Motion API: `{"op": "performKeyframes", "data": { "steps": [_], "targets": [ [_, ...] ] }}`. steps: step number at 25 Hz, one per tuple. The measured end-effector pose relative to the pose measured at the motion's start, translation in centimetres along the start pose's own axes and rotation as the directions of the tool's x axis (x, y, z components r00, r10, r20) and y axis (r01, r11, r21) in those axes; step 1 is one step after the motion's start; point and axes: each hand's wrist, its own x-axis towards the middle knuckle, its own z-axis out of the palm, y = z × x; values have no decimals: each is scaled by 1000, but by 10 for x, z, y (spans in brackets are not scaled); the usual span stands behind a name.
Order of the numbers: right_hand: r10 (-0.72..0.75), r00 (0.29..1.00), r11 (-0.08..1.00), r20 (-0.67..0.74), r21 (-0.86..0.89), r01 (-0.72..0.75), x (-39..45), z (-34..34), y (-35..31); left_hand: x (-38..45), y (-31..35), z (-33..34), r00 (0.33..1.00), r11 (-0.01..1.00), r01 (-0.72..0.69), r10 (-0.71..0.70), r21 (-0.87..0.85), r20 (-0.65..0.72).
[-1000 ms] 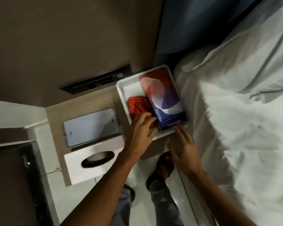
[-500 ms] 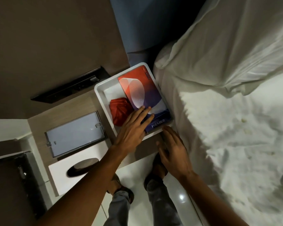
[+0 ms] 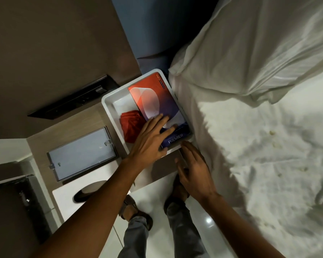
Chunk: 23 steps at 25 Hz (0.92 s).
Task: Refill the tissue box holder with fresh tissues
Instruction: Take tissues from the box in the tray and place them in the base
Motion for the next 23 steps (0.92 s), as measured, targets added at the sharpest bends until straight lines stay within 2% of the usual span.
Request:
{"op": "performKeyframes", "data": {
  "steps": [3, 5, 11, 14, 18, 20, 23],
  "targets": [
    [7, 1000, 1000, 0, 19, -7, -1, -1, -1, 17, 7, -5, 995, 994, -8, -3, 109, 102],
    [15, 1000, 1000, 9, 18, -15, -1, -1, -1, 22, 7, -6, 995, 986, -8, -9, 164, 101],
    [-1, 1000, 999, 6, 41, 0, -1, 0, -2, 11, 2, -1, 997, 983, -73, 75, 169, -6],
    [-7, 1000, 997, -5, 71, 7, -2, 1, -1, -1, -2, 9, 985, 988, -96, 112, 123, -129],
    [10, 1000, 996, 11, 94, -11, -2, 0, -1, -5, -6, 7, 944, 994, -105, 108, 25, -312],
    [-6, 1000, 995, -5, 98, 7, -1, -4, -4, -7, -7, -8, 946, 989, -66, 21, -131, -322],
    [-71, 997, 995, -27, 75, 73, 6, -13, -13, -14, -7, -37, 943, 916, 1, -135, -401, -305]
  ]
}}
